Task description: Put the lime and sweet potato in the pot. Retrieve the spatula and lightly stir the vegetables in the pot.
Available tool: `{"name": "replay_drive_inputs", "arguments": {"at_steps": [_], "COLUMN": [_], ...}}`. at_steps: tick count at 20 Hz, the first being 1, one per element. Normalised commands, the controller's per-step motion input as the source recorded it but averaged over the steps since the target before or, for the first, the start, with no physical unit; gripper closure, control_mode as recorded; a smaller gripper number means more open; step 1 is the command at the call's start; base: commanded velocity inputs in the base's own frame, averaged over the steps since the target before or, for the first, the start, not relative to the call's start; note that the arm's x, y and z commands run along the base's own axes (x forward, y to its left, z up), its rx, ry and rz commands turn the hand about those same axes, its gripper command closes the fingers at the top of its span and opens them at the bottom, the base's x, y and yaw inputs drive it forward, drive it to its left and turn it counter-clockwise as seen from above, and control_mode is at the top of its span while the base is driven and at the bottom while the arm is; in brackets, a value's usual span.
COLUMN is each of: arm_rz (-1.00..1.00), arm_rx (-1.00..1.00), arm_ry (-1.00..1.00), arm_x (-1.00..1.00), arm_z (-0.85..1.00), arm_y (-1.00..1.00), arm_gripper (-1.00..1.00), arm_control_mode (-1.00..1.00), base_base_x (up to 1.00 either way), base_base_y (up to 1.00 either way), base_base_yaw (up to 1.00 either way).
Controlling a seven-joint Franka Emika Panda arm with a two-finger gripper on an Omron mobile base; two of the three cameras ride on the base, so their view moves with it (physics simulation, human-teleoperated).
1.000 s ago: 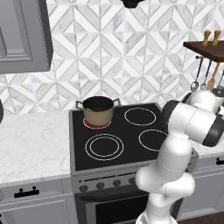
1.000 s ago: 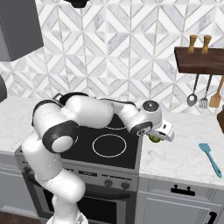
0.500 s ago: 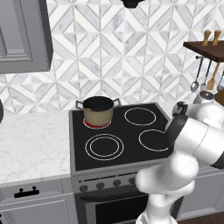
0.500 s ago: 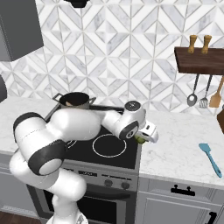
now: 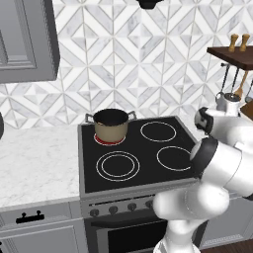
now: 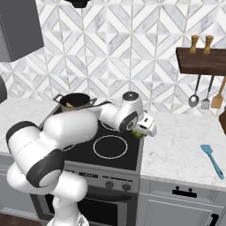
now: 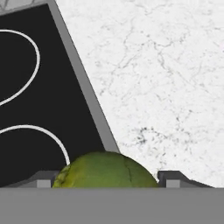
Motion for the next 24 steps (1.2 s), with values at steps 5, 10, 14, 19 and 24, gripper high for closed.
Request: {"name": "replay_drive_inputs", "arguments": {"at_steps": [5,10,14,19,24], "arm_rz": [0.22,0.31,0.28,0.24,0.16], "arm_rx": [0.00,0.00,0.00,0.00,0.01], "arm_ry": [0.00,0.03,0.00,-0.02,-0.01], "arm_x": [0.00,0.02,0.30,0.64,0.98], "arm_z": [0.33,0.11,0.32,0.30,0.20], "arm_y": [0.94,1.00,1.00,1.00,0.86], "arm_gripper": [1.00,1.00,1.00,1.00,1.00], "arm_control_mode": [-1.00,-1.00,-1.00,-1.00,-1.00], "base_base_x": [0.00,0.00,0.00,0.00,0.00], "base_base_y": [0.00,0.00,0.00,0.00,0.00], "base_base_yaw": [0.00,0.00,0.00,0.00,0.00]}}
